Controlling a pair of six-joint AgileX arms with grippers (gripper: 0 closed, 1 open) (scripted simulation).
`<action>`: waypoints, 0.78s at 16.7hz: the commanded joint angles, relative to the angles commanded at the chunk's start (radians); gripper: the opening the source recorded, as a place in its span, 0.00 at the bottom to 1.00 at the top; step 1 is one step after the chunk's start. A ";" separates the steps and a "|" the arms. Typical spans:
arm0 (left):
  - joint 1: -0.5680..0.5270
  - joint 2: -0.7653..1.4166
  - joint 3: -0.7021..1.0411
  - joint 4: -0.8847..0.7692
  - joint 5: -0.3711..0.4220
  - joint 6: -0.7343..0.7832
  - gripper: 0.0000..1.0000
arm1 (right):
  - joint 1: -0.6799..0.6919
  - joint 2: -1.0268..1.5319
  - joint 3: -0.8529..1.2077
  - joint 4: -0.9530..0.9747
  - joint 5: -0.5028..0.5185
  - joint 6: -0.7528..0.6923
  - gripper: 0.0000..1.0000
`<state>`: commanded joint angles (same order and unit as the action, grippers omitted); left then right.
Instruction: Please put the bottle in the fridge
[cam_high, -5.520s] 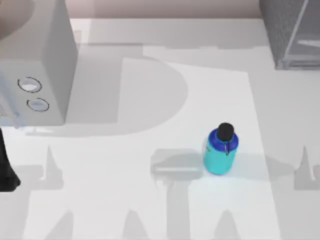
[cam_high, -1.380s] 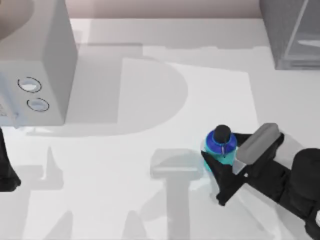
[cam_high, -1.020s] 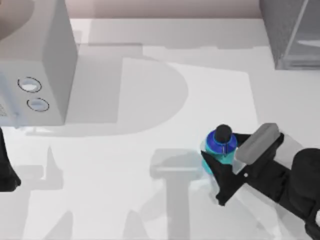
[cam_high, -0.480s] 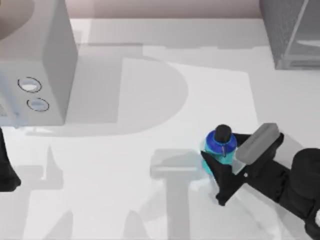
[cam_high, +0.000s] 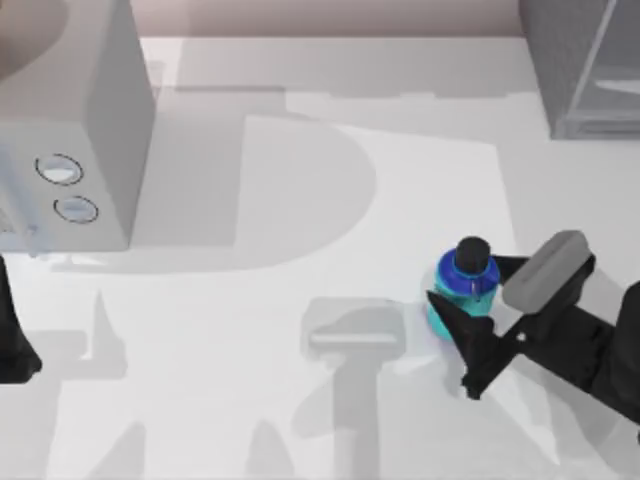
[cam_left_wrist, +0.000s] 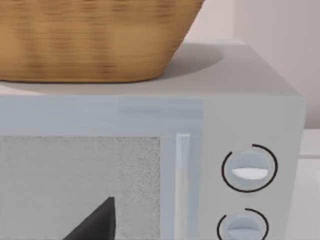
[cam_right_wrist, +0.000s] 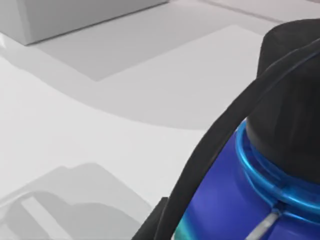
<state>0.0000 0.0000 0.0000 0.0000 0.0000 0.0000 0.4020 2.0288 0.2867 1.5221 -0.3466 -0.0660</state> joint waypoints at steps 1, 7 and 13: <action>0.000 0.000 0.000 0.000 0.000 0.000 1.00 | -0.017 -0.018 -0.004 -0.014 -0.017 -0.005 0.01; 0.000 0.000 0.000 0.000 0.000 0.000 1.00 | -0.123 -0.128 -0.031 -0.102 -0.119 -0.030 0.01; 0.000 0.000 0.000 0.000 0.000 0.000 1.00 | -0.226 -0.232 -0.061 -0.193 -0.223 -0.056 0.01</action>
<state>0.0000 0.0000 0.0000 0.0000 0.0000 0.0000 0.1761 1.7964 0.2255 1.3289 -0.5695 -0.1225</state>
